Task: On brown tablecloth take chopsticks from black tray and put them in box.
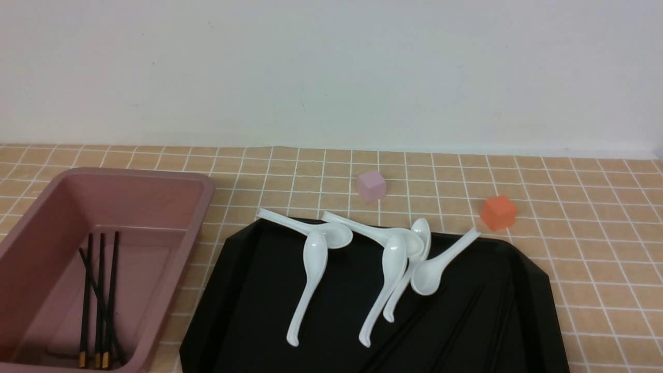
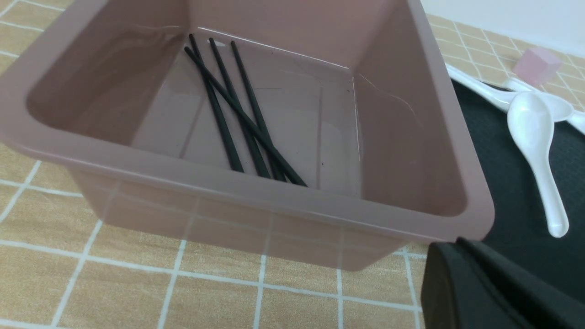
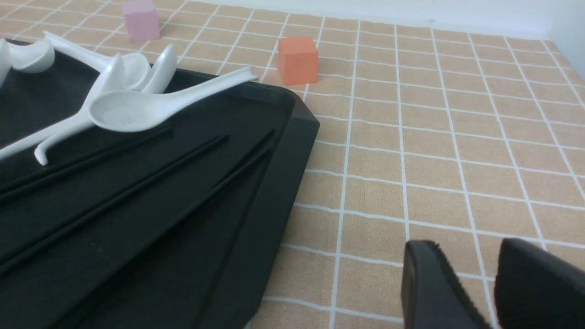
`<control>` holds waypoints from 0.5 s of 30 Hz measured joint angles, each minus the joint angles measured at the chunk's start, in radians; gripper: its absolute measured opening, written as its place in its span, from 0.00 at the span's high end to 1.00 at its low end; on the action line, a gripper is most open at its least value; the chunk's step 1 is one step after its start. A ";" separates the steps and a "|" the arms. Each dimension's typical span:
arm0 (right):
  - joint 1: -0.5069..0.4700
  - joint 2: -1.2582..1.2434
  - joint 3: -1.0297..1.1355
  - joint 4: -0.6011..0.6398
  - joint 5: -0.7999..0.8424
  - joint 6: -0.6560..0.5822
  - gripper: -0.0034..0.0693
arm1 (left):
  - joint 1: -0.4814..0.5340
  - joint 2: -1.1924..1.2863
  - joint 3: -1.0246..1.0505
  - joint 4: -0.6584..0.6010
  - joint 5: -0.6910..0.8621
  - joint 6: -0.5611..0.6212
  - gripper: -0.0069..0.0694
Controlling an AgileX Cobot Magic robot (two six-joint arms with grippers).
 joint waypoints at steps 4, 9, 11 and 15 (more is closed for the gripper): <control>0.000 0.000 0.000 0.000 0.000 0.000 0.62 | 0.000 0.000 0.000 0.000 0.000 0.000 0.91; 0.000 0.000 0.000 0.000 0.000 0.000 0.62 | 0.000 0.000 0.000 0.001 0.000 0.000 0.90; 0.000 0.000 0.000 0.000 0.000 0.000 0.62 | 0.000 0.000 0.000 0.001 0.000 0.000 0.90; 0.000 0.000 0.000 0.000 0.000 0.000 0.62 | 0.000 0.000 0.000 0.001 0.000 0.000 0.90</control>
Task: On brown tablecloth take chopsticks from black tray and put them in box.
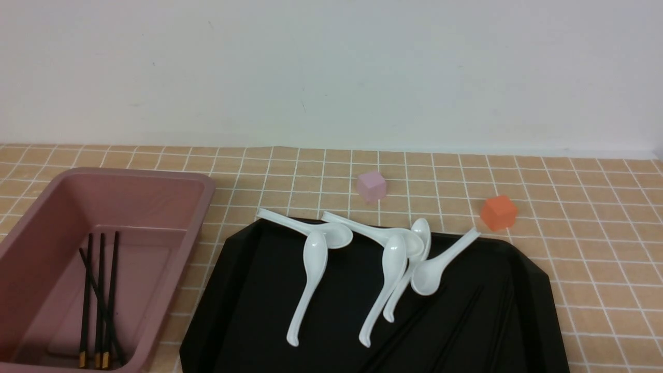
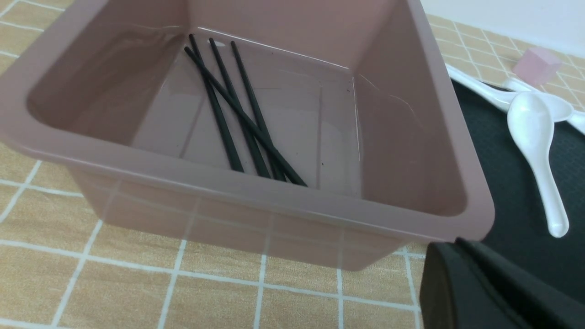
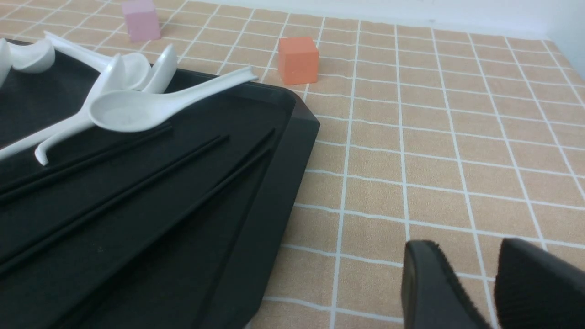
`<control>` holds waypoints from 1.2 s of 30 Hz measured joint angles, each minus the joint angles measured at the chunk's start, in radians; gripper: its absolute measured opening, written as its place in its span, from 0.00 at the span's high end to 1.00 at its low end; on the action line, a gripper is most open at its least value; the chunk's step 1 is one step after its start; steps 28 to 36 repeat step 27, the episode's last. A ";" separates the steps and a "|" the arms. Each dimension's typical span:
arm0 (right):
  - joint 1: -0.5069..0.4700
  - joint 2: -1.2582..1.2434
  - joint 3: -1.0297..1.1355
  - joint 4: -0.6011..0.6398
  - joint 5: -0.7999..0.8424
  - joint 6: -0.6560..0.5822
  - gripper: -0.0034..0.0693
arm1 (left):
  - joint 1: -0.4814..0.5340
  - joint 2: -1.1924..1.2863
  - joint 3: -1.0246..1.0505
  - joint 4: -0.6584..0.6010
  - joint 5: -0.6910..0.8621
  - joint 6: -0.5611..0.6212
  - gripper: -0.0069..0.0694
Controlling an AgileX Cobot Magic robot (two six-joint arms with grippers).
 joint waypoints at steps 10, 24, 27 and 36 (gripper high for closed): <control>0.000 0.000 0.000 0.000 0.000 0.000 0.62 | 0.000 0.000 0.000 0.000 0.000 -0.001 0.88; 0.000 0.000 0.000 0.000 0.000 0.000 0.62 | 0.000 0.000 0.000 0.000 0.000 -0.001 0.87; 0.000 0.000 0.000 0.000 0.000 0.000 0.62 | 0.000 0.000 0.000 0.000 0.000 -0.001 0.86; 0.000 0.000 0.000 0.000 0.000 0.000 0.62 | 0.000 0.000 0.000 0.000 0.000 -0.001 0.86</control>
